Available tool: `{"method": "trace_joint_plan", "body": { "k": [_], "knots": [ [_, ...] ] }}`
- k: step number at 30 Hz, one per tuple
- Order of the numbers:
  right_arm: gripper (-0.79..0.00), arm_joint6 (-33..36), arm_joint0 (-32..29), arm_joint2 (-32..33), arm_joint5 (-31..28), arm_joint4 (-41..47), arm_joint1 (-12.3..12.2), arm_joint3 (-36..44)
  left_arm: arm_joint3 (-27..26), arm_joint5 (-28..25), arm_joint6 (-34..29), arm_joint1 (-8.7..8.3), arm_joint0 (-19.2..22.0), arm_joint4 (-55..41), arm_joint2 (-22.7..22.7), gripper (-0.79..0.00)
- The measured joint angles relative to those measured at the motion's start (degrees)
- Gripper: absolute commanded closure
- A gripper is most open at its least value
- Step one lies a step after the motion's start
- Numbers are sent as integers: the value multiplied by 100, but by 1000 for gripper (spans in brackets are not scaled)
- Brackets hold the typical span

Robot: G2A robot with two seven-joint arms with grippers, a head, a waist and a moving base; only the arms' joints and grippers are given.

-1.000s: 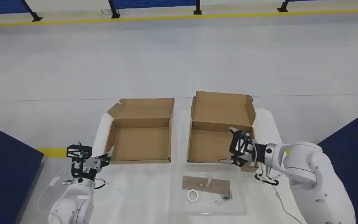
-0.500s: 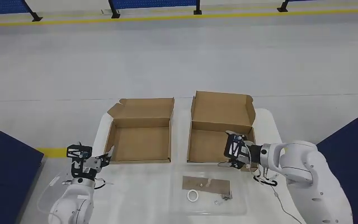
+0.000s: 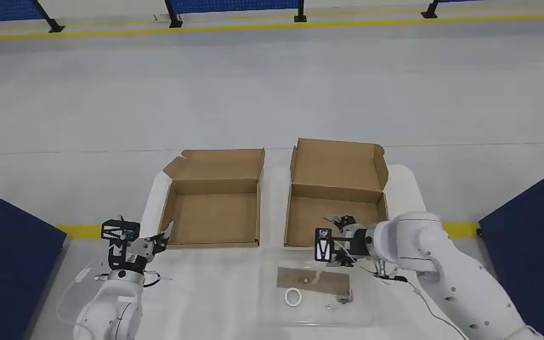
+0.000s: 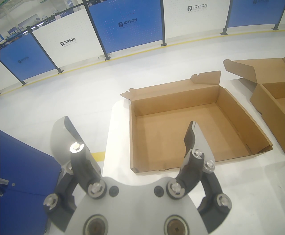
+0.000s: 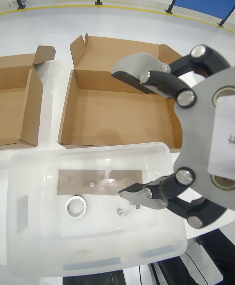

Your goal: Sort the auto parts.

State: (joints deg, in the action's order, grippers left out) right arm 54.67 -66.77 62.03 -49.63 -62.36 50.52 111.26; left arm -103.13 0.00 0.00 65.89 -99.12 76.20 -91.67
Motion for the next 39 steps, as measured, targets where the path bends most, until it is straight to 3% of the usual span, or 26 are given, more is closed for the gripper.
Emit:
{"method": "trace_joint_plan", "body": {
  "k": [16,32,39],
  "knots": [
    [-785,130,210,-445,128,-53,-150,-56,0,0,0,0,0,0,0,-785],
    [-785,1145,2013,-2630,1145,1416,-956,168,0,0,0,0,0,0,0,-785],
    [-785,1506,2700,-3530,1506,1974,-1126,223,0,0,0,0,0,0,0,-785]
  ]
}}
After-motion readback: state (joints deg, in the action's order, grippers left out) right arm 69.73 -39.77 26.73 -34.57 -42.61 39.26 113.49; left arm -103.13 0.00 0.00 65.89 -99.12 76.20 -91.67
